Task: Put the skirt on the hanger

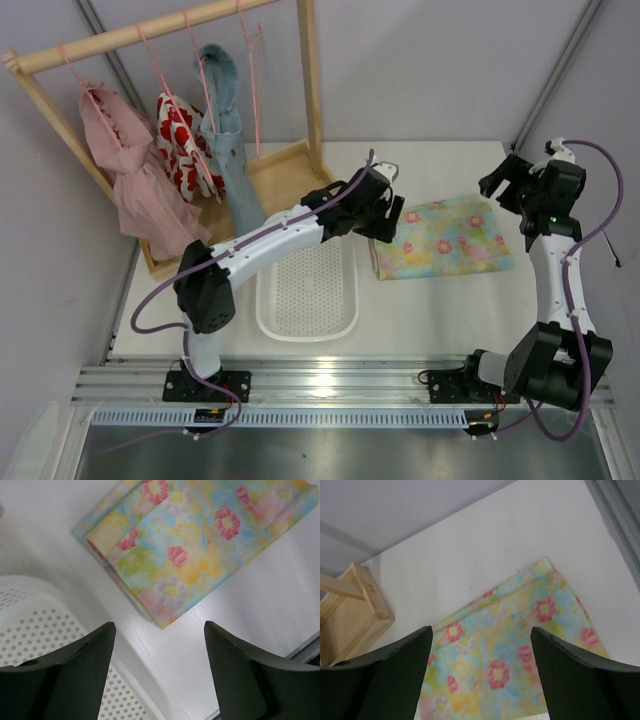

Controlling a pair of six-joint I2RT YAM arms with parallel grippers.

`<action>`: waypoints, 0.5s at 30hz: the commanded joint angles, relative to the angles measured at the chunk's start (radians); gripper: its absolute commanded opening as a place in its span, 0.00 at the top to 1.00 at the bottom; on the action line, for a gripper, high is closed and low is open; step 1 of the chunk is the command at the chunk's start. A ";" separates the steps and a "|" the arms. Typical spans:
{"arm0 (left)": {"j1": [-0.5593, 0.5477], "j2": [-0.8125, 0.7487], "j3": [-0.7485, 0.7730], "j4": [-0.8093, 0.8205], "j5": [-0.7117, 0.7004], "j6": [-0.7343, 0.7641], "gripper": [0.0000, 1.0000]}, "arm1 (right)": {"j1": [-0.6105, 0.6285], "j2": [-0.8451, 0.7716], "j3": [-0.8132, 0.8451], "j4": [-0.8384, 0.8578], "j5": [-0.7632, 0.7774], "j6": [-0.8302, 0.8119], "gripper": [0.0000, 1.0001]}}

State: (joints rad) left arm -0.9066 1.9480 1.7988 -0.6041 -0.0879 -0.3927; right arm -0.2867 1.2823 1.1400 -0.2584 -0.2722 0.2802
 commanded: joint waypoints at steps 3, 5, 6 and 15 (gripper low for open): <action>0.011 -0.145 -0.123 -0.062 -0.189 -0.050 0.23 | 0.047 -0.076 -0.120 -0.012 -0.048 0.013 0.12; 0.012 -0.181 -0.215 -0.059 -0.239 -0.072 0.22 | 0.072 -0.077 -0.126 -0.030 -0.039 0.004 0.12; 0.012 -0.213 -0.242 -0.045 -0.249 -0.098 0.22 | 0.092 -0.071 -0.128 -0.034 -0.032 0.005 0.12; 0.014 -0.257 -0.395 0.030 -0.236 -0.187 0.25 | 0.208 -0.077 -0.189 -0.042 -0.071 0.025 0.12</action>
State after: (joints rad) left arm -0.8978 1.7512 1.4151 -0.6281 -0.3042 -0.5316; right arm -0.1158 1.2335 0.9676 -0.3023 -0.3126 0.2985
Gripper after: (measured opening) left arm 0.753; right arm 0.876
